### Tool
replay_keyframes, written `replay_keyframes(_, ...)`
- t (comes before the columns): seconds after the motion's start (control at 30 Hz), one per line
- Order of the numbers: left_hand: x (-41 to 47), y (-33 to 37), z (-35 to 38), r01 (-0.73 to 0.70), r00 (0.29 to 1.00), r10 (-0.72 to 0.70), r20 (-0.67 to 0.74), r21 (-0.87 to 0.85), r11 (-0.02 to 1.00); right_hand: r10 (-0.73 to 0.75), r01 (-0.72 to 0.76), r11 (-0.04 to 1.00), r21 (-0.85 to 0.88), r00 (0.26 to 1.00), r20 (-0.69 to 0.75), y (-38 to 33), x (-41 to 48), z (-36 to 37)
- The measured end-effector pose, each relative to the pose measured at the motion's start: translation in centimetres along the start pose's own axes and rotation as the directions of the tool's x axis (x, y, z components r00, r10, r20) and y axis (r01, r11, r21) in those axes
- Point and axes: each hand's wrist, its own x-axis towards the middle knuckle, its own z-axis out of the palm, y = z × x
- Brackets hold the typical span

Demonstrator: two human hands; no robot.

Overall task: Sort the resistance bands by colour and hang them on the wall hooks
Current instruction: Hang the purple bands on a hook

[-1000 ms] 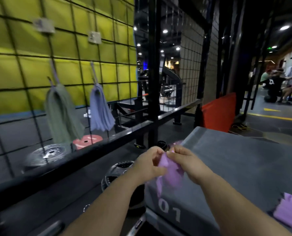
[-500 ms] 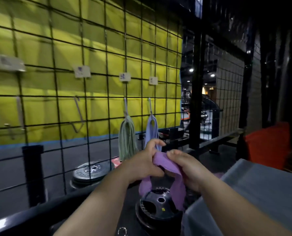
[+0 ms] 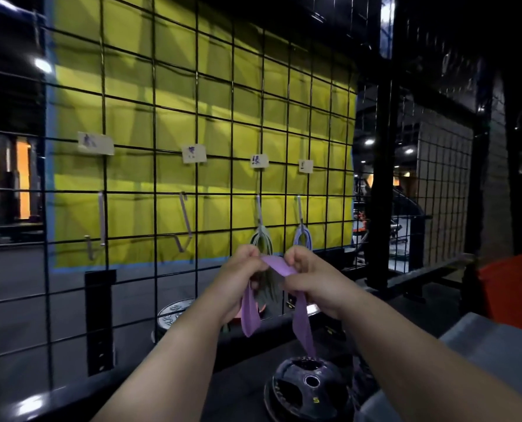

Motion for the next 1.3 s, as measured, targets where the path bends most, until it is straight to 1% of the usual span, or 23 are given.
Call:
replay_keyframes(0.1, -0.3, 0.3, -0.8, -0.013, 0.997, 0.012, -0.072, -0.016, 1.0, -0.024, 0.024, 1.0, -0.001, 0.999, -0.045, -0.8, 1.0, 1.3)
replay_keyframes(0.17, -0.4, 0.6, -1.3, -0.033, 0.993, 0.035, -0.113, 0.018, 0.999, -0.032, 0.03, 0.999, -0.028, 0.996, -0.082, -1.3, 1.5, 2.3)
replay_keyframes(0.23, -0.7, 0.9, -1.8, -0.074, 0.985, 0.085, -0.15, 0.082, 0.994, -0.065, 0.061, 0.997, -0.036, 0.991, -0.117, -1.7, 2.0, 3.4)
replay_keyframes(0.3, -1.2, 1.3, -2.2, -0.152, 0.97, 0.173, -0.173, 0.128, 0.98, -0.093, 0.09, 0.995, -0.031, 0.985, -0.145, -2.1, 2.4, 4.3)
replay_keyframes(0.43, -2.4, 2.3, -3.1, -0.298, 0.916, 0.341, -0.21, 0.212, 0.931, -0.152, 0.15, 0.988, -0.023, 0.975, -0.162, -3.0, 3.2, 5.9)
replay_keyframes(0.53, -3.1, 2.7, -4.7, -0.335, 0.866, 0.423, -0.267, 0.32, 0.886, -0.201, 0.199, 0.98, -0.031, 0.972, -0.121, -3.8, 3.9, 6.9)
replay_keyframes(0.63, -3.8, 3.0, -6.9, -0.362, 0.782, 0.516, -0.349, 0.419, 0.833, -0.229, 0.222, 0.971, -0.088, 0.97, -0.084, -4.8, 4.6, 8.0)
replay_keyframes(0.8, -4.2, 4.0, -8.9, -0.336, 0.668, 0.53, -0.522, 0.424, 0.841, -0.246, 0.234, 0.955, -0.185, 0.968, -0.047, -6.1, 6.1, 9.8)
replay_keyframes(0.9, -3.5, 3.9, -9.3, -0.289, 0.627, 0.52, -0.58, 0.446, 0.847, -0.244, 0.225, 0.949, -0.221, 0.968, -0.063, -6.2, 7.1, 10.5)
replay_keyframes(1.0, -2.6, 3.3, -9.1, -0.251, 0.594, 0.509, -0.622, 0.459, 0.853, -0.227, 0.207, 0.956, -0.21, 0.971, -0.076, -5.9, 8.0, 10.8)
replay_keyframes(1.13, -2.1, 2.5, -8.6, -0.149, 0.595, 0.446, -0.669, 0.453, 0.879, -0.204, 0.18, 0.961, -0.211, 0.974, -0.099, -4.7, 8.6, 10.7)
replay_keyframes(1.23, -2.3, 2.0, -8.3, -0.082, 0.606, 0.46, -0.649, 0.525, 0.847, -0.191, 0.16, 0.958, -0.239, 0.975, -0.115, -3.9, 8.7, 10.6)
replay_keyframes(1.3, -2.3, 1.6, -8.1, -0.036, 0.634, 0.462, -0.621, 0.572, 0.819, -0.176, 0.148, 0.962, -0.229, 0.978, -0.108, -3.4, 8.8, 10.3)
